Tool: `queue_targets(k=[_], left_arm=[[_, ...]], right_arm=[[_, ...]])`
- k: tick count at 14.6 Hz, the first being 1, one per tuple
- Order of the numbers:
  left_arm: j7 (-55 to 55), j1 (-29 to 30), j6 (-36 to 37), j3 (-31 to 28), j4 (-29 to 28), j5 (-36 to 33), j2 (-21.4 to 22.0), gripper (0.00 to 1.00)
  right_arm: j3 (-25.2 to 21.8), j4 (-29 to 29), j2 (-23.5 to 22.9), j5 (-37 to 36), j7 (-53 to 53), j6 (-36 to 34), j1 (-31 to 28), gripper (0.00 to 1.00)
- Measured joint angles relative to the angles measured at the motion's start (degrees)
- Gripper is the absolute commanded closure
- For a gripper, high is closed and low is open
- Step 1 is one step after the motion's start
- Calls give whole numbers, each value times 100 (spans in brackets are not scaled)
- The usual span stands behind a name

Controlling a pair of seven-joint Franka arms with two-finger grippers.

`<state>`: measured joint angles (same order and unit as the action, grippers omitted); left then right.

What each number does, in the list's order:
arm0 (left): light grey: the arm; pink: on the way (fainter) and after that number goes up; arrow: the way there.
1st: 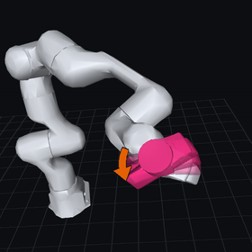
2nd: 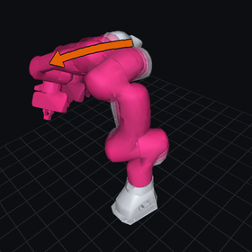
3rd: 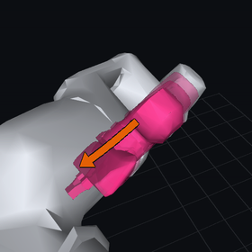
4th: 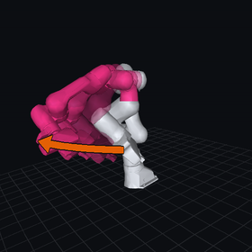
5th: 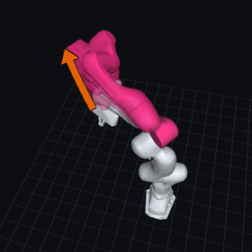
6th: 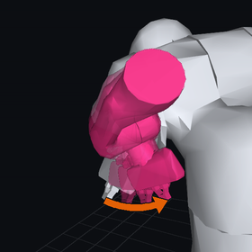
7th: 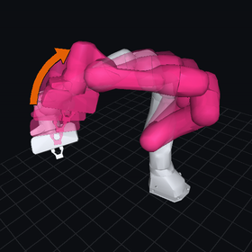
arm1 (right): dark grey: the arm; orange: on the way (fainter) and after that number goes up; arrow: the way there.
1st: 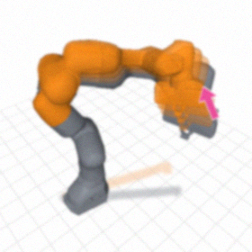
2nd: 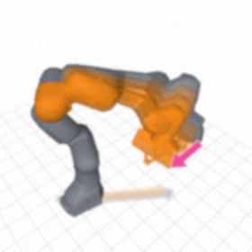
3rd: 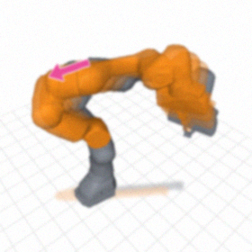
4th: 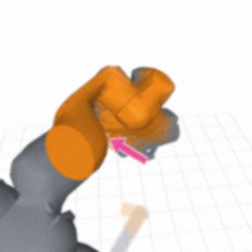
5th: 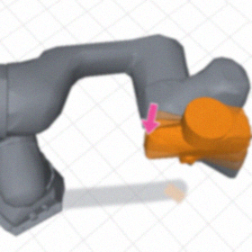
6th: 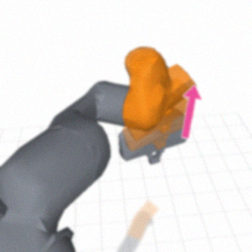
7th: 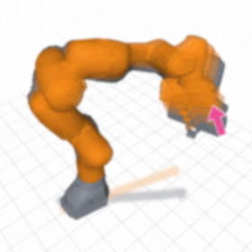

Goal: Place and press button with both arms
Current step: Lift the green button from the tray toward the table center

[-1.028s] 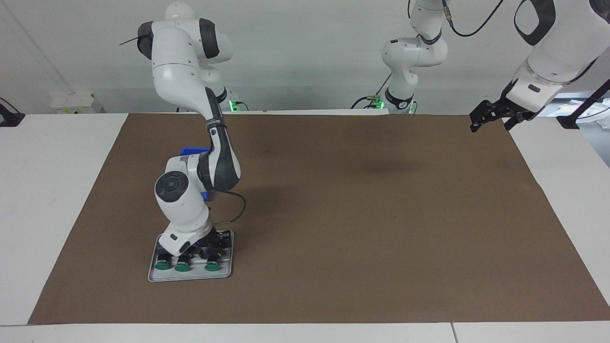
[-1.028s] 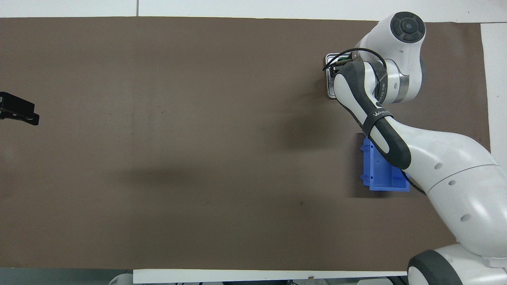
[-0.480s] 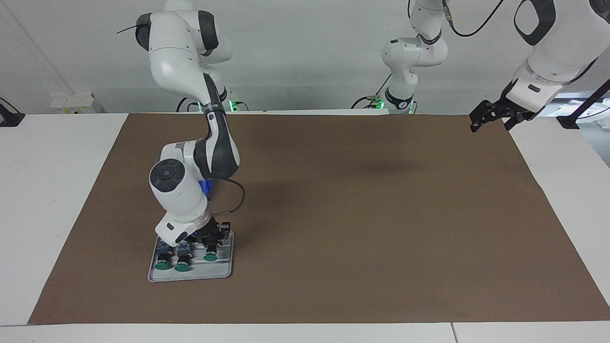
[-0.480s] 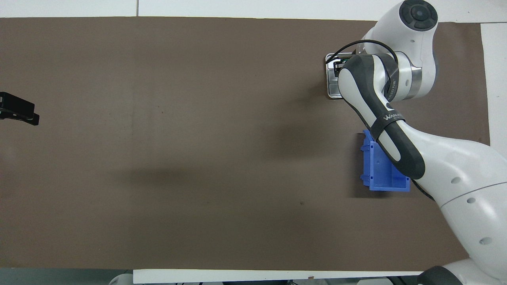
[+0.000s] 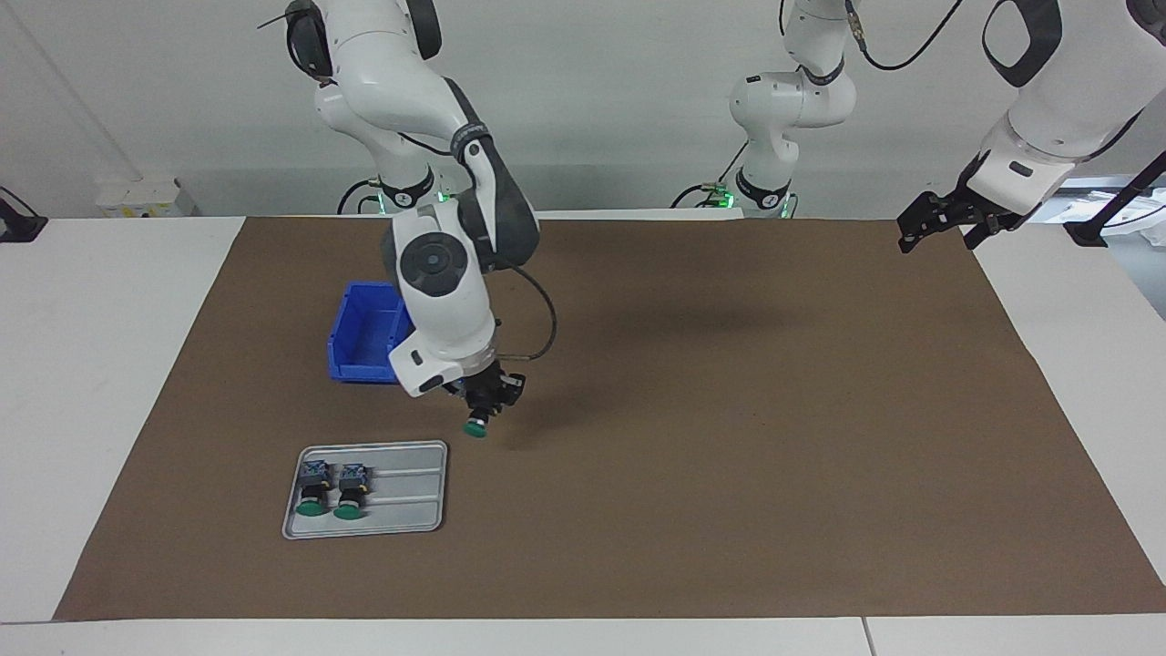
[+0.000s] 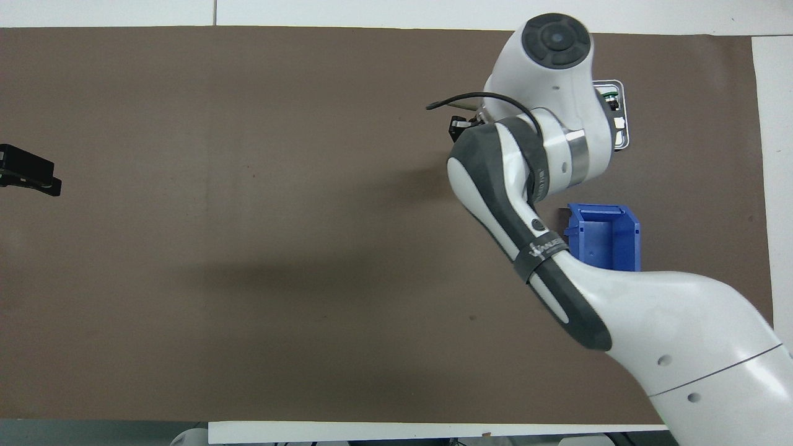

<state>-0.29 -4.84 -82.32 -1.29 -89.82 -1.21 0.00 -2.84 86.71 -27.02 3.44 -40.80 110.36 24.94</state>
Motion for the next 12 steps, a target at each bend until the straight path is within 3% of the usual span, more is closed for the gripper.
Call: queue_targets(k=[4, 12], left_arm=[[1, 0, 0, 0, 0, 0, 0, 0], [1, 0, 0, 0, 0, 0, 0, 0]], right_arm=[[-1, 429, 106, -1, -1822, 178, 657, 100], [-1, 834, 93, -6, -5598, 727, 1267, 98]])
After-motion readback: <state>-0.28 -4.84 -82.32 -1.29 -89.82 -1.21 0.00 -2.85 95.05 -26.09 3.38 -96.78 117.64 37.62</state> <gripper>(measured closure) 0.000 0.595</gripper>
